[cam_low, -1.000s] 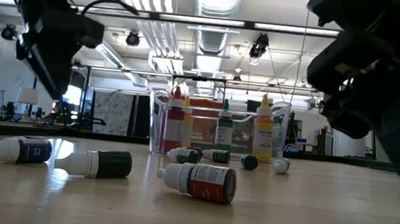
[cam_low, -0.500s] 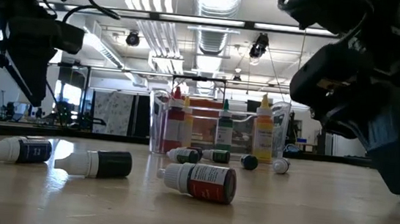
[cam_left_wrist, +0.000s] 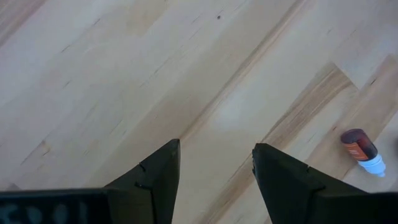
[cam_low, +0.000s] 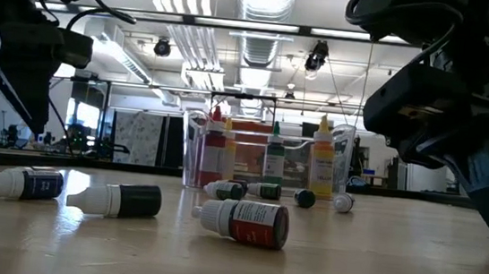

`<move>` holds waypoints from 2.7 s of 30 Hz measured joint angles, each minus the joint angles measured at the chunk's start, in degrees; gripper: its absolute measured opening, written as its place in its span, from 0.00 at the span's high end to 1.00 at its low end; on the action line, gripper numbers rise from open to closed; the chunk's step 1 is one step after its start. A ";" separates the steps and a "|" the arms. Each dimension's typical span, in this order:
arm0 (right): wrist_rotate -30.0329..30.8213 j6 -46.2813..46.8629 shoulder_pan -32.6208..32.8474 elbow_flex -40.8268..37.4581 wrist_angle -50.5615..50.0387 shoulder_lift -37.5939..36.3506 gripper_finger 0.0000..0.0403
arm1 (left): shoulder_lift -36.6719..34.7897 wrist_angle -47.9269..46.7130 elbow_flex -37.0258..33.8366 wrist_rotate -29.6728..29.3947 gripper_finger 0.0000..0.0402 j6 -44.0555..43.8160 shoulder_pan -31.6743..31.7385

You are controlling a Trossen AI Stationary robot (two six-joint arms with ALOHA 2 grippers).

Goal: Pick & Place food coloring
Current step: Put the right small blue food coloring bottle in the transparent bin, then adjust the transparent bin

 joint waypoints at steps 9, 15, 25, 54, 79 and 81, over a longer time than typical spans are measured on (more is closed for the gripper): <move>4.62 -5.22 -0.21 1.14 1.38 -0.40 0.82 | 0.00 0.42 -0.60 1.30 0.57 -0.09 0.00; 23.26 -10.84 -3.33 3.85 4.06 -6.34 0.83 | 0.04 1.05 -0.64 1.99 0.57 0.28 0.02; 46.01 -40.94 -16.18 14.01 3.38 -14.49 0.82 | 0.13 2.65 -0.65 2.05 0.57 0.59 0.07; 30.95 -48.94 -19.92 20.88 -26.58 -9.40 0.55 | 0.12 2.97 -0.65 0.35 0.57 -6.02 0.49; 17.78 -14.05 -16.00 7.66 -7.65 -0.89 0.55 | 1.25 4.85 -0.65 0.42 0.57 -4.26 2.38; 18.27 -13.23 -16.03 7.59 -6.52 -0.04 0.55 | 1.32 4.87 -0.65 0.40 0.57 -3.93 2.40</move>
